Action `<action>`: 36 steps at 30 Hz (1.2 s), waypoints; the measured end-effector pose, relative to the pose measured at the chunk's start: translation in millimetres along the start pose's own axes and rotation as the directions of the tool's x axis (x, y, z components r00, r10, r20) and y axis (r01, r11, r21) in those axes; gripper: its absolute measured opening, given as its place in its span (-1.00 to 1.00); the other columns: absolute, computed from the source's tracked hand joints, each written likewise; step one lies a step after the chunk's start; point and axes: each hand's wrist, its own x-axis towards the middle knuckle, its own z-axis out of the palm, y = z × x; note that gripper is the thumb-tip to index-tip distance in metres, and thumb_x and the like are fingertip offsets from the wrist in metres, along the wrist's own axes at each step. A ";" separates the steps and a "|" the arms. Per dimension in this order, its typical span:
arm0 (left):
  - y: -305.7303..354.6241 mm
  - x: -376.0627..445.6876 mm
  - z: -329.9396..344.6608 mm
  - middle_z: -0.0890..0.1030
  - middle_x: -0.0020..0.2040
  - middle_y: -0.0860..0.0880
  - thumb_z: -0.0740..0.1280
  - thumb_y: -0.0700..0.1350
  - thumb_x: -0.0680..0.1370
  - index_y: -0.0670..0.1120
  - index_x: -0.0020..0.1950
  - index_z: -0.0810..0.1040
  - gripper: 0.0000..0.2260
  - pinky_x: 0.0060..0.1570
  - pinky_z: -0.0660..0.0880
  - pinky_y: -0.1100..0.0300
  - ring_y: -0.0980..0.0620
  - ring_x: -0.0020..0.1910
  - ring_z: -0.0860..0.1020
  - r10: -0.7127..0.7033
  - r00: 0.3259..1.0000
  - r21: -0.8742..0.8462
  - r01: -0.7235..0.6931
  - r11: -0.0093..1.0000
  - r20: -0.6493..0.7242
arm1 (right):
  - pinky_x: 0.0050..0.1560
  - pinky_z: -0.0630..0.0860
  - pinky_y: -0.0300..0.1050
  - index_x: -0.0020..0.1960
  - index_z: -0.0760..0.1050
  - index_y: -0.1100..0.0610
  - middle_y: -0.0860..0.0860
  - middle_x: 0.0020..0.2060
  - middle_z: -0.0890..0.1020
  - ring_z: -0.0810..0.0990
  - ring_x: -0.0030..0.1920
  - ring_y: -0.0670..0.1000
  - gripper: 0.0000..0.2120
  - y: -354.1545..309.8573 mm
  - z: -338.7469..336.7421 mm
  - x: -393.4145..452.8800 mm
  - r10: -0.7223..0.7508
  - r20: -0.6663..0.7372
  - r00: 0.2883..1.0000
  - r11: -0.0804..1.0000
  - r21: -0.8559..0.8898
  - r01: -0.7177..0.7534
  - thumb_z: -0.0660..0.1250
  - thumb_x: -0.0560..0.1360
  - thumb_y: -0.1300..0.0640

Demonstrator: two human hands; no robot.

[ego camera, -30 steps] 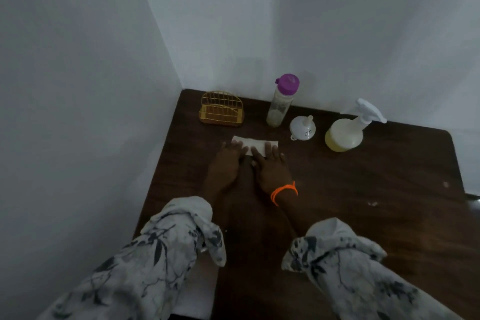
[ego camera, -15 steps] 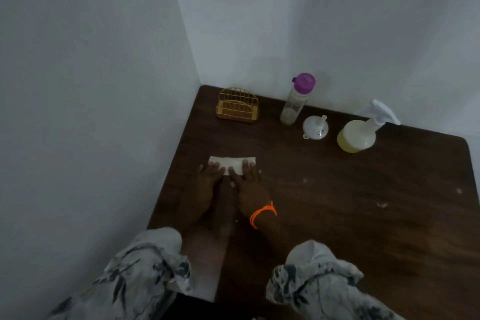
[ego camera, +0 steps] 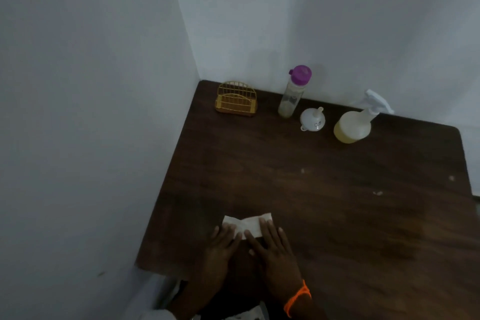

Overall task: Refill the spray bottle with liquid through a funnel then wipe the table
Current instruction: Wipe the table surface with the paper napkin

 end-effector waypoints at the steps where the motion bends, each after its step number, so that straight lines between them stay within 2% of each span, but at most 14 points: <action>1: 10.3 3.6 -1.2 0.64 0.29 -0.09 0.15 -0.04 0.43 -0.02 0.28 0.66 -0.51 0.50 0.01 0.06 -0.05 0.38 0.46 0.002 1.000 0.026 -0.002 1.000 0.023 | 0.53 0.03 0.13 0.61 0.02 -0.23 0.12 0.62 0.08 0.06 0.62 0.13 -0.43 5.1 -0.2 -8.3 0.026 0.003 1.000 1.000 -0.008 -0.026 0.14 0.65 -0.12; 5: 33.9 31.7 2.7 0.61 0.33 -0.07 0.18 0.04 0.46 -0.01 0.31 0.64 -0.52 0.50 -0.03 0.01 -0.06 0.37 0.54 0.046 0.976 0.171 -0.083 0.982 0.211 | 0.53 0.08 0.14 0.60 0.09 -0.22 0.12 0.61 0.13 0.09 0.61 0.12 -0.47 29.8 -9.0 -22.7 0.142 -0.044 0.989 0.990 0.021 -0.141 0.10 0.65 -0.15; 8: 51.5 64.6 -0.6 0.58 0.37 -0.09 0.22 0.02 0.46 -0.02 0.35 0.61 -0.52 0.53 -0.04 -0.02 -0.08 0.41 0.50 0.081 0.963 0.238 -0.144 0.960 0.256 | 0.54 0.11 0.17 0.58 0.12 -0.23 0.09 0.61 0.12 0.05 0.62 0.10 -0.50 51.8 -18.9 -19.1 0.236 -0.060 0.970 0.971 0.063 -0.232 0.05 0.65 -0.15; 10: 61.2 89.5 -5.7 0.49 0.46 -0.12 0.15 0.00 0.51 -0.04 0.43 0.53 -0.50 0.56 -0.06 -0.04 -0.10 0.51 0.36 0.094 0.978 0.220 -0.135 0.966 0.188 | 0.55 0.09 0.18 0.58 0.14 -0.23 0.09 0.62 0.11 0.02 0.63 0.10 -0.51 65.5 -25.1 -8.9 0.282 -0.078 0.956 0.957 0.088 -0.276 0.03 0.65 -0.15; 11: 63.7 104.0 -11.0 0.36 0.55 -0.13 0.14 -0.03 0.56 -0.06 0.52 0.42 -0.49 0.59 -0.10 -0.04 -0.10 0.58 0.22 0.087 0.989 0.212 -0.111 0.971 0.119 | 0.55 0.08 0.17 0.58 0.16 -0.22 0.09 0.62 0.11 0.02 0.63 0.10 -0.51 73.1 -29.0 -1.6 0.301 -0.093 0.949 0.951 0.098 -0.292 0.03 0.65 -0.15; 13: 66.4 137.1 -22.3 0.09 0.64 -0.14 0.13 -0.07 0.64 -0.09 0.63 0.16 -0.46 0.60 -0.22 -0.06 -0.11 0.64 -0.02 0.080 0.990 0.247 -0.106 0.963 0.113 | 0.56 0.05 0.15 0.57 0.20 -0.19 0.11 0.61 0.14 0.05 0.62 0.12 -0.51 89.2 -38.0 17.5 0.333 -0.114 0.936 0.940 0.115 -0.320 0.02 0.65 -0.15; 14: 67.9 153.9 -28.7 0.04 0.65 -0.15 0.13 -0.08 0.66 -0.10 0.65 0.10 -0.45 0.59 -0.24 -0.07 -0.12 0.64 -0.06 0.075 0.992 0.262 -0.100 0.960 0.103 | 0.56 0.05 0.15 0.56 0.22 -0.19 0.12 0.60 0.16 0.07 0.61 0.13 -0.52 97.2 -43.3 28.9 0.348 -0.127 0.929 0.935 0.122 -0.334 0.02 0.65 -0.16; 16: 68.4 186.6 -41.6 0.04 0.66 -0.15 0.12 -0.09 0.68 -0.09 0.65 0.08 -0.46 0.60 -0.22 -0.09 -0.12 0.64 -0.05 0.079 0.993 0.303 -0.101 0.948 0.085 | 0.57 0.07 0.14 0.56 0.22 -0.20 0.14 0.59 0.18 0.10 0.60 0.15 -0.52 113.4 -53.4 53.3 0.374 -0.130 0.918 0.925 0.130 -0.358 0.00 0.64 -0.17; 20: 55.7 240.0 -61.4 0.05 0.66 -0.16 0.07 -0.09 0.71 -0.08 0.65 0.10 -0.51 0.60 -0.18 -0.09 -0.15 0.64 -0.02 0.066 0.996 0.305 -0.081 0.949 0.059 | 0.60 -0.01 0.12 0.57 0.16 -0.23 0.12 0.61 0.10 0.01 0.62 0.14 -0.53 139.6 -78.9 106.6 0.379 -0.088 0.921 0.919 0.152 -0.364 0.00 0.67 -0.18; 24: 35.8 281.5 -83.9 0.07 0.66 -0.10 0.12 -0.13 0.69 -0.01 0.63 0.16 -0.51 0.60 0.00 -0.13 -0.14 0.64 -0.02 0.008 0.999 0.184 -0.018 0.983 0.052 | 0.61 -0.08 0.12 0.58 0.16 -0.20 0.13 0.62 0.04 -0.07 0.63 0.12 -0.53 154.8 -103.0 157.4 0.369 -0.050 0.928 0.918 0.178 -0.355 0.02 0.68 -0.19; 27: 25.0 294.3 -104.5 0.09 0.66 -0.11 0.15 -0.17 0.68 -0.04 0.62 0.19 -0.51 0.60 -0.06 -0.10 -0.11 0.64 -0.01 0.041 0.999 0.167 -0.041 0.985 0.000 | 0.60 -0.08 0.16 0.58 0.17 -0.16 0.15 0.62 0.03 -0.07 0.63 0.15 -0.52 158.6 -111.1 189.4 0.350 -0.034 0.936 0.925 0.172 -0.339 0.03 0.68 -0.18; 31: 11.0 296.7 -122.2 0.10 0.65 -0.09 0.13 -0.19 0.69 -0.04 0.62 0.21 -0.53 0.58 -0.08 -0.04 -0.11 0.64 0.00 0.006 0.997 0.128 0.004 0.992 -0.075 | 0.59 -0.09 0.17 0.60 0.13 -0.13 0.19 0.62 0.00 -0.07 0.62 0.20 -0.50 148.1 -114.5 215.1 0.327 -0.036 0.944 0.937 0.145 -0.319 0.03 0.68 -0.17; 36: -10.4 283.3 -113.8 0.15 0.64 -0.12 0.12 -0.20 0.67 -0.03 0.61 0.24 -0.53 0.59 -0.12 0.01 -0.06 0.64 0.04 -0.004 0.998 0.071 0.009 0.997 -0.068 | 0.59 -0.11 0.16 0.61 0.10 -0.13 0.20 0.62 -0.01 -0.08 0.62 0.20 -0.49 123.0 -105.8 209.4 0.304 -0.021 0.952 0.943 0.145 -0.298 0.02 0.68 -0.17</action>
